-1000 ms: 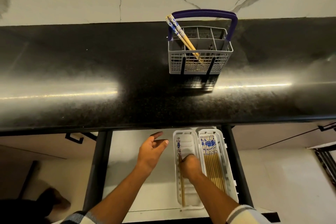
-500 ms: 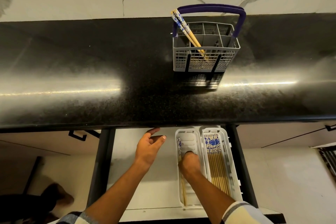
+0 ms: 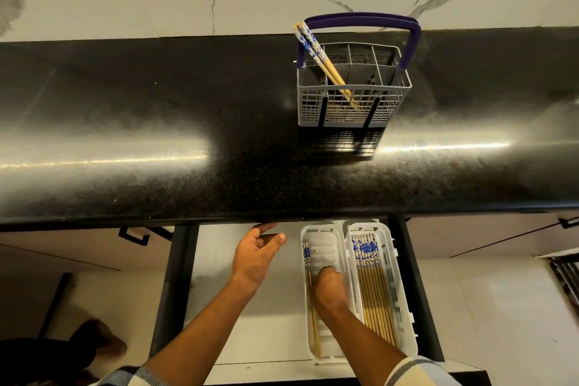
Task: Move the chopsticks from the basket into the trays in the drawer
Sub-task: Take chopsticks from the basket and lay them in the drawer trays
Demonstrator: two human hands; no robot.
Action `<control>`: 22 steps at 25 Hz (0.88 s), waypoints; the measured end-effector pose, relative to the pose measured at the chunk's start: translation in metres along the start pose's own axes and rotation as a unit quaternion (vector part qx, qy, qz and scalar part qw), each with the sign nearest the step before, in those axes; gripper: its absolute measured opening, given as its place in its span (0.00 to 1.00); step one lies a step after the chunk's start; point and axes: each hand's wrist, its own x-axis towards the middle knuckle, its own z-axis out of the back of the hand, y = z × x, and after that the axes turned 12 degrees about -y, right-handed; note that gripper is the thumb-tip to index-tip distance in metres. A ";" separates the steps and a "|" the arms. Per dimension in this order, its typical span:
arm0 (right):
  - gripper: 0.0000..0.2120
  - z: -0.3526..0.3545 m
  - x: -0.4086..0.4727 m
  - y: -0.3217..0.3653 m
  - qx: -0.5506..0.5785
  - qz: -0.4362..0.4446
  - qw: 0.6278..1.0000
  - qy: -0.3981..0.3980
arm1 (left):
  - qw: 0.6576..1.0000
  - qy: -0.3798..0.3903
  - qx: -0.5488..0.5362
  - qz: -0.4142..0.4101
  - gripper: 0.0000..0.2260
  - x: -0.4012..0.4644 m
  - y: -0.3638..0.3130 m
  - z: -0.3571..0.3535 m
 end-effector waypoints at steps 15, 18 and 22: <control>0.08 0.282 0.023 0.120 0.403 0.139 0.880 -0.210 | 0.963 -0.035 -0.244 -0.107 0.07 0.000 -0.228 -0.005; 0.06 0.322 0.044 0.152 0.367 0.158 0.882 -0.252 | 0.959 -0.040 -0.240 -0.146 0.08 0.006 -0.278 -0.008; 0.06 0.332 0.076 0.177 0.261 0.165 0.912 -0.270 | 0.965 -0.056 -0.216 -0.141 0.07 0.019 -0.300 -0.012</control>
